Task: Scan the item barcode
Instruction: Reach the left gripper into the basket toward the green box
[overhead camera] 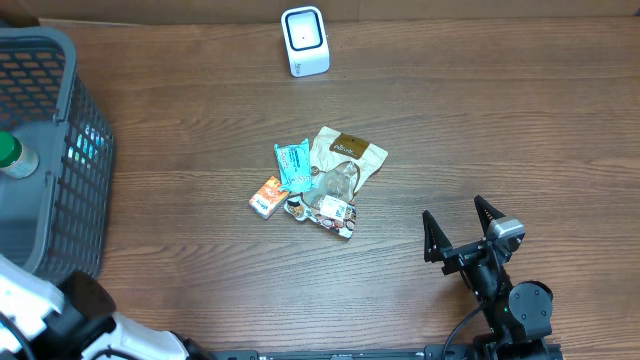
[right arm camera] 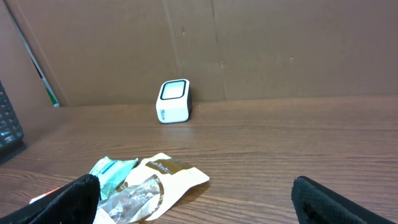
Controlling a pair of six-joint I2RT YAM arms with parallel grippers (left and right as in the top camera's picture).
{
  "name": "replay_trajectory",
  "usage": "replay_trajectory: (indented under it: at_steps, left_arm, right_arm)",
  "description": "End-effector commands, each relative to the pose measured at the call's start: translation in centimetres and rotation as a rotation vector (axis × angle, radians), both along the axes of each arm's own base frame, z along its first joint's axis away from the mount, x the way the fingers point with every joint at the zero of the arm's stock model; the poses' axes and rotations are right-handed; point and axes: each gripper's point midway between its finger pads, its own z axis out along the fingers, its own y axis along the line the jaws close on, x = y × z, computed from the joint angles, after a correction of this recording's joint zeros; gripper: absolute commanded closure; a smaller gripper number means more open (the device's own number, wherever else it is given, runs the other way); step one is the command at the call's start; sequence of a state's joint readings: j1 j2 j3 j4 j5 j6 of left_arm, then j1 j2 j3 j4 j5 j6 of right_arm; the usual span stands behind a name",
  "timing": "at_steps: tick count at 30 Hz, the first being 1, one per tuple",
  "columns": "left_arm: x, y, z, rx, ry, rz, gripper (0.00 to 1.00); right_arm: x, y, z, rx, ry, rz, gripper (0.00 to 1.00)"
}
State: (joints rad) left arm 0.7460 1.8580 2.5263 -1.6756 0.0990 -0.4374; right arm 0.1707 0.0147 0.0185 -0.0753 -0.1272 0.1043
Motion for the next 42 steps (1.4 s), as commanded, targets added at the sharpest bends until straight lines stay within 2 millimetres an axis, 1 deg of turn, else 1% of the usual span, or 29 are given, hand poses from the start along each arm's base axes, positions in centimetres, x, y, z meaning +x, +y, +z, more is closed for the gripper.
replay_trajectory:
  at_steps: [1, 2, 4, 9, 13, 16, 19, 21, 28, 34, 37, 42]
  left_arm:
    - [1.1, 1.8, -4.5, -0.090, 0.076, -0.024, 0.23]
    - [1.5, 2.2, -5.5, -0.103, 0.092, -0.036, 0.23]
    - [2.7, 2.6, -7.6, -0.134, 0.102, -0.110, 0.27]
    - [6.0, 2.3, -11.9, -0.230, 0.081, -0.287, 0.38]
    - [7.4, 2.7, -15.5, -0.277, 0.128, -0.316, 0.44]
    - [7.9, 2.8, -17.6, -0.304, 0.169, -0.319, 0.51]
    - [7.9, 3.2, -19.3, -0.309, 0.214, -0.299, 0.51]
    - [8.2, 3.2, -19.9, -0.315, 0.219, -0.303, 0.51]
    - [9.3, 2.5, -22.0, -0.319, 0.235, -0.331, 0.51]
    - [8.6, 2.5, -25.3, -0.308, 0.326, -0.292, 0.51]
    - [8.7, 2.3, -26.9, -0.315, 0.331, -0.293, 0.51]
    - [9.1, 1.9, -28.8, -0.315, 0.329, -0.305, 0.51]
  right_arm:
    - [0.0, 0.0, -0.1, 0.005, -0.004, 0.003, 0.00]
    - [0.0, 0.0, -0.1, 0.005, -0.004, 0.003, 0.00]
    - [0.0, 0.0, -0.1, 0.004, -0.005, 0.003, 0.00]
    - [0.0, 0.0, -0.1, 0.005, -0.004, 0.003, 0.00]
    - [0.0, 0.0, -0.1, 0.005, -0.004, 0.003, 0.00]
    - [0.0, 0.0, -0.1, 0.005, -0.004, 0.003, 0.00]
    - [0.0, 0.0, -0.1, 0.005, -0.004, 0.003, 0.00]
    - [0.0, 0.0, -0.1, 0.004, -0.005, 0.003, 0.00]
    - [0.0, 0.0, -0.1, 0.005, -0.004, 0.003, 0.00]
    - [0.0, 0.0, -0.1, 0.004, -0.005, 0.003, 0.00]
    - [0.0, 0.0, -0.1, 0.005, -0.004, 0.003, 0.00]
    - [0.0, 0.0, -0.1, 0.005, -0.004, 0.003, 0.00]
